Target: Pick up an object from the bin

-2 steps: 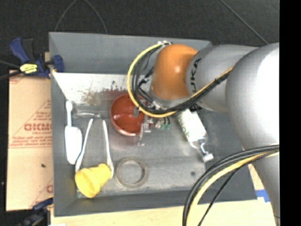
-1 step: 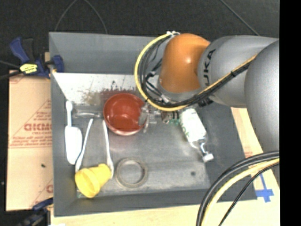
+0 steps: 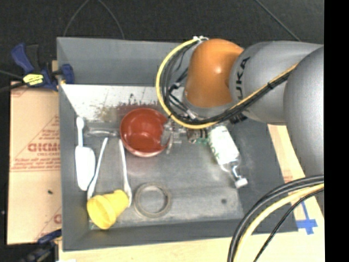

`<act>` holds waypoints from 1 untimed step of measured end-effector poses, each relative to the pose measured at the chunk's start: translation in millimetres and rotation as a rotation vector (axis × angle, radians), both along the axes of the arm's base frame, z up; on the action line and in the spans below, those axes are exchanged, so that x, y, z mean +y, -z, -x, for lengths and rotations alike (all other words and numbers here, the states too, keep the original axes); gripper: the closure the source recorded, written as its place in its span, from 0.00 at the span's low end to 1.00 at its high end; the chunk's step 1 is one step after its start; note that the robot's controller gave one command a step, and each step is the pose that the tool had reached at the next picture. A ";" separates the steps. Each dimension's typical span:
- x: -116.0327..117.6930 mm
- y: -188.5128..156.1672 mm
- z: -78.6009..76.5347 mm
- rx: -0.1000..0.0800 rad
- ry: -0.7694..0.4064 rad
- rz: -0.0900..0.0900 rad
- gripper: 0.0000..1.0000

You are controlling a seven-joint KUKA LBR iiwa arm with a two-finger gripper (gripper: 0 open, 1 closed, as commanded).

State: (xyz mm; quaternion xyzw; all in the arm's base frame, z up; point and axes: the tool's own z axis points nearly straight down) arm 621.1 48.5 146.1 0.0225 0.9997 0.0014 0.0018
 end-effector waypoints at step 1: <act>16.4 42.4 56.2 0.001 -0.100 0.001 1.00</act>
Offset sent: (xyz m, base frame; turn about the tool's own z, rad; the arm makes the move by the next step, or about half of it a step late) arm -0.0545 0.0162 -0.0393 -0.2394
